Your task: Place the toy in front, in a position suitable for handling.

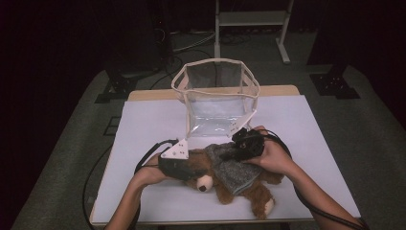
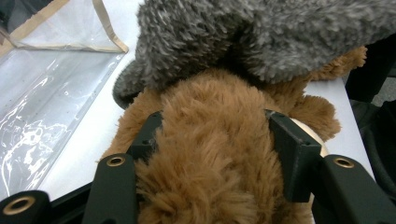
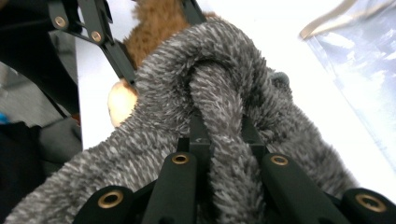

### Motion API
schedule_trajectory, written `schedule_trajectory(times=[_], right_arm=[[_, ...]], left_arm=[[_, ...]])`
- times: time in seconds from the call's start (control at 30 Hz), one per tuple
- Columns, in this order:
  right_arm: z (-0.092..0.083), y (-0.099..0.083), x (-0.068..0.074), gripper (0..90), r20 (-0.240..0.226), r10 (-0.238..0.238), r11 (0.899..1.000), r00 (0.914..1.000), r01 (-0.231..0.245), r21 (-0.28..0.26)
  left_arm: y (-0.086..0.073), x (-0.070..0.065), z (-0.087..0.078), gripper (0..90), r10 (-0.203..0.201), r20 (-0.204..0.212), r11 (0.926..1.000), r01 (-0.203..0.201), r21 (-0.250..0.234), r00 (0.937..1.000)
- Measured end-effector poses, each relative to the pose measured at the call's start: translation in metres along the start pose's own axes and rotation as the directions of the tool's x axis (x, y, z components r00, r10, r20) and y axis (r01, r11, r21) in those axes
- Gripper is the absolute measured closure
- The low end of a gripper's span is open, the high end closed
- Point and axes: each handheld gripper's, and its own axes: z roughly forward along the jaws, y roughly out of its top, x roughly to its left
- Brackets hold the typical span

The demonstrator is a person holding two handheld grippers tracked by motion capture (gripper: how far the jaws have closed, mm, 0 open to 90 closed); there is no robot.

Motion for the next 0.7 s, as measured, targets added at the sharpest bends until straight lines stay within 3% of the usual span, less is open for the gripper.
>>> schedule_trajectory(times=[0.13, 0.23, 0.43, 0.57, 0.7], right_arm=[[-0.009, -0.015, -0.005, 80.5, -0.005, 0.045, 0.998, 0.9990, -0.046, -0.035], [-0.011, -0.017, -0.008, 80.5, -0.003, 0.061, 0.998, 0.9981, -0.061, -0.032], [-0.011, 0.006, 0.001, 80.4, 0.006, -0.006, 0.999, 1.0000, 0.006, -0.036], [0.002, 0.035, 0.014, 80.3, -0.001, -0.075, 0.997, 0.9971, 0.075, -0.035], [0.025, 0.052, 0.020, 80.2, -0.010, -0.098, 0.995, 0.9951, 0.098, -0.004]], left_arm=[[0.000, 0.007, -0.011, 33.3, -0.044, -0.010, 0.9990, 0.044, -0.006, 0.9990], [-0.005, 0.012, -0.015, 31.8, -0.090, 0.001, 0.9959, 0.090, -0.011, 0.9959], [-0.013, 0.013, -0.009, 48.1, -0.106, 0.020, 0.9933, 0.107, -0.044, 0.9942], [-0.012, 0.011, -0.009, 49.5, -0.091, 0.024, 0.9948, 0.092, -0.044, 0.9955], [-0.012, 0.009, -0.009, 49.2, -0.081, 0.022, 0.9959, 0.082, -0.037, 0.9964]])
